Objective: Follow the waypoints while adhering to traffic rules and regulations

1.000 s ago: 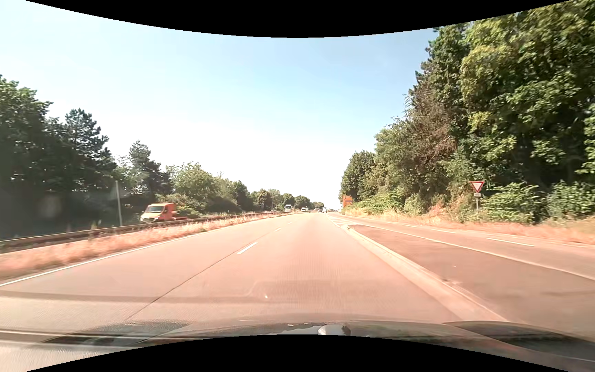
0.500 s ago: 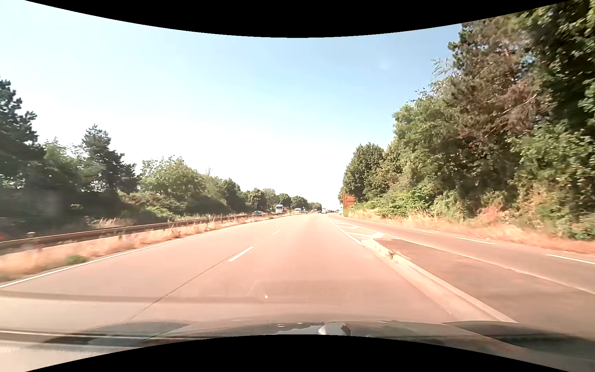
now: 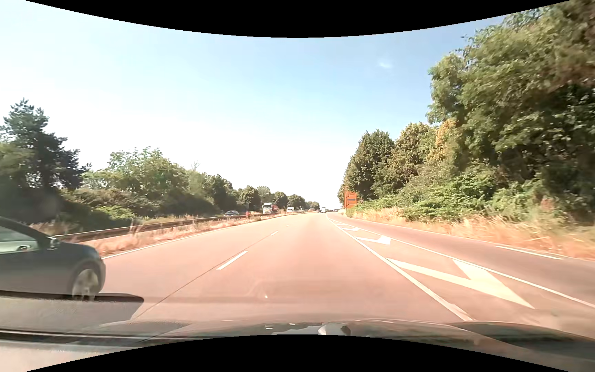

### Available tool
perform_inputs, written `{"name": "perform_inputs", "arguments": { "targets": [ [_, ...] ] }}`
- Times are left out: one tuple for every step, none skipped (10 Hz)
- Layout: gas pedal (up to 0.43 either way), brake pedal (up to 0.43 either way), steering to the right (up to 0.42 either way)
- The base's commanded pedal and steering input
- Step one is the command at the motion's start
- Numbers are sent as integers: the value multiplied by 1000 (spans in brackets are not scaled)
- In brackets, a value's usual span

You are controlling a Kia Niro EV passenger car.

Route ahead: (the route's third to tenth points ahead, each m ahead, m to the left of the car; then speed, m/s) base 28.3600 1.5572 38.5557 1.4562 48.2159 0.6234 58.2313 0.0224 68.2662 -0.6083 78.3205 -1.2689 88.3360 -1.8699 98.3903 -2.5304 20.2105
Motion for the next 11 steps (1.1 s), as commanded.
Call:
{"name": "perform_inputs", "arguments": {
  "targets": [
    [240,0,5],
    [240,0,5],
    [240,0,5],
    [240,0,5],
    [240,0,5],
    [240,0,5],
    [240,0,5],
    [240,0,5],
    [240,0,4],
    [240,0,4],
    [240,0,4]
  ]
}}
